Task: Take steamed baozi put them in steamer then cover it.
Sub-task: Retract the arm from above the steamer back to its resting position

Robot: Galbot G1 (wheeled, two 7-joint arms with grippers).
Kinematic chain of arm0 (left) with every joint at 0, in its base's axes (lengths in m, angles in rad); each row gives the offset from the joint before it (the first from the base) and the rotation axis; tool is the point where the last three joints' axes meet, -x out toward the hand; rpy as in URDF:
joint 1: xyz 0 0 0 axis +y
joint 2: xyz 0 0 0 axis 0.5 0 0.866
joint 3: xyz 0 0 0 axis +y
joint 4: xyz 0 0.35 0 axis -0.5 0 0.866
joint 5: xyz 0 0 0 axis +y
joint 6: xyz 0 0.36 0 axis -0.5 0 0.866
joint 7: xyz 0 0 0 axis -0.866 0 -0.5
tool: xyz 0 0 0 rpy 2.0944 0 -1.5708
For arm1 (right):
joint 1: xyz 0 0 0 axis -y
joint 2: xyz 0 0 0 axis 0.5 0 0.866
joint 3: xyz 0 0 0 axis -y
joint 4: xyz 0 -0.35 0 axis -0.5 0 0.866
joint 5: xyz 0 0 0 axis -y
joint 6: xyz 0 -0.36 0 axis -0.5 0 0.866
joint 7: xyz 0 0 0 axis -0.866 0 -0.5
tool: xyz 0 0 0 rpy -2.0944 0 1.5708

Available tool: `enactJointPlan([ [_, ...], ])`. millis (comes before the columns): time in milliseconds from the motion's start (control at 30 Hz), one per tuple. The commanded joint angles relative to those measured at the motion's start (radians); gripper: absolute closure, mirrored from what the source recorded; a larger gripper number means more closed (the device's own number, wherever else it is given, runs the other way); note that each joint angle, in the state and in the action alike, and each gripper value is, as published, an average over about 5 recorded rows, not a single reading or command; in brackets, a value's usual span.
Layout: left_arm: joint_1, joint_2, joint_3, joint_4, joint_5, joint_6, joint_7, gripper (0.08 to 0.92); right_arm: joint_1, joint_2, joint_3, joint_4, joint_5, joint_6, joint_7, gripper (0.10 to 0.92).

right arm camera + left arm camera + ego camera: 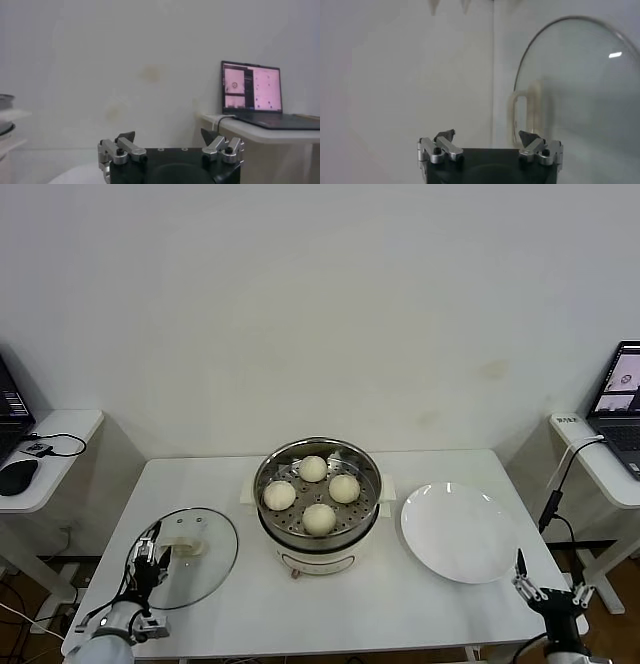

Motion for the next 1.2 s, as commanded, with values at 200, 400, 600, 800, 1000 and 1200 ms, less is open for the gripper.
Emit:
enactJointPlan([
  [200, -0.136, 0.002, 0.047, 0.139, 0.038, -0.006, 0.005, 0.177, -0.014, 0.015, 0.016, -0.014, -0.019, 0.005, -0.003, 0.202],
  [400, -0.154, -0.001, 0.054, 0.169, 0.042, -0.008, 0.006, 0.178, -0.007, 0.019, 0.007, -0.020, -0.023, 0.001, -0.003, 0.203],
  [600, -0.157, -0.001, 0.057, 0.179, 0.043, -0.011, 0.007, 0.273, -0.005, 0.018, 0.003, -0.025, -0.024, -0.001, -0.003, 0.203],
  [800, -0.160, -0.003, 0.059, 0.188, 0.045, -0.020, 0.015, 0.447, -0.003, 0.018, 0.000, -0.030, -0.024, 0.001, -0.003, 0.202],
  [1000, -0.165, -0.004, 0.059, 0.191, 0.049, -0.027, 0.017, 0.620, -0.005, 0.021, -0.007, -0.032, -0.027, 0.004, -0.003, 0.203],
  [1200, -0.170, -0.014, 0.056, 0.213, 0.042, -0.037, -0.011, 0.792, -0.006, 0.025, -0.013, -0.034, -0.032, 0.008, -0.002, 0.203],
])
